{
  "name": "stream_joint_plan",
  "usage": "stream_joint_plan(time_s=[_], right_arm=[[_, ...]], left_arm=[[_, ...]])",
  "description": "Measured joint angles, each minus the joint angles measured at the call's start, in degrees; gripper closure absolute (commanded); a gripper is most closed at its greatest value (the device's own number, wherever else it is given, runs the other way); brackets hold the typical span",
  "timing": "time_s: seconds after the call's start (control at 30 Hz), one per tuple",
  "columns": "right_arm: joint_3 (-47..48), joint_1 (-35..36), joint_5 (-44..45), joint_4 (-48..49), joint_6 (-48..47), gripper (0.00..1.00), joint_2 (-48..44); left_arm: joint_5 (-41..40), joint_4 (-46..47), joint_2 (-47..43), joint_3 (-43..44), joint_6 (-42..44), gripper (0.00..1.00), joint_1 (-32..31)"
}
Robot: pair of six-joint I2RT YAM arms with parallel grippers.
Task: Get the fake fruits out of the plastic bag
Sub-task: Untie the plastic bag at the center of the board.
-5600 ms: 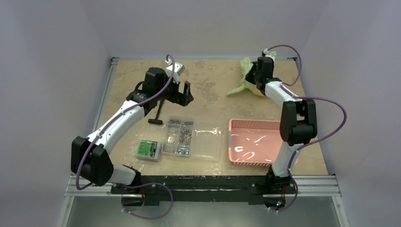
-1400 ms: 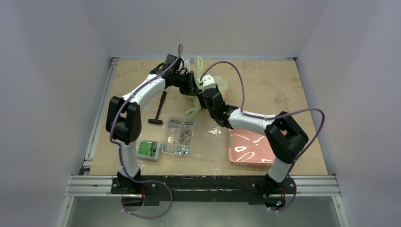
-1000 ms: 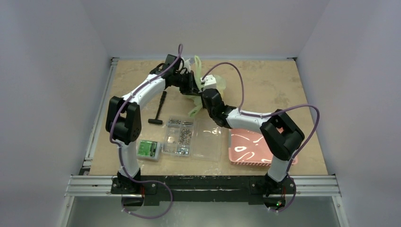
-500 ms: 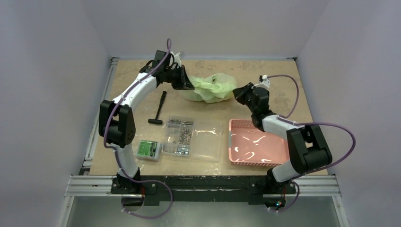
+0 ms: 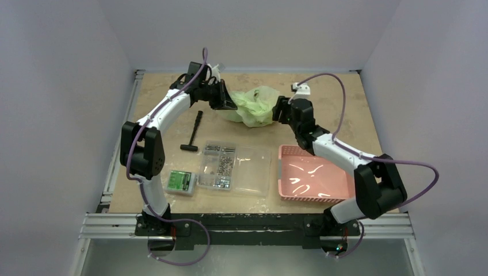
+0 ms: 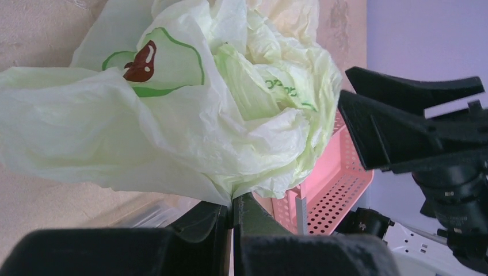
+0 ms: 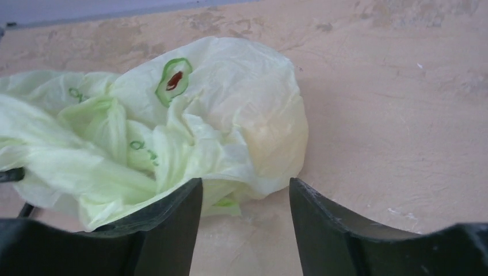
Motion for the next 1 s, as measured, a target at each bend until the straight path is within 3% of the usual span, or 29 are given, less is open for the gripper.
stream_joint_plan(time_s=[0.07,0.2,0.5,0.67,0.8,0.93,1.0], right_arm=[[1.5,4.6,5.8,-2.3,-5.4,0.30,-1.1],[3.8,12.0,12.7,-3.3,-14.9,0.28,-1.7],[5.9,24.5,18.9,-2.6,-34.2,0.33,1.6],[7.3,31.1,30.2,-0.2,-40.0,0.36,9.6],[7.4,31.5,43.5,6.1,-45.3,0.58,16.7],[7.4,31.1,50.2,10.7,-48.3,1.00,18.4],[7.3,31.1,50.6,11.9,-47.8,1.00,17.1]], left_arm=[[0.2,0.2,0.0,0.0,-0.2,1.00,0.0],[0.3,0.5,0.0,0.0,-0.3,1.00,0.0],[0.3,0.5,0.0,0.0,-0.3,1.00,0.0],[0.5,0.5,0.0,0.0,-0.3,1.00,0.0],[0.6,0.7,0.0,0.0,-0.3,1.00,0.0],[0.6,0.8,0.0,0.0,-0.3,1.00,0.0],[0.6,0.8,0.0,0.0,-0.3,1.00,0.0]])
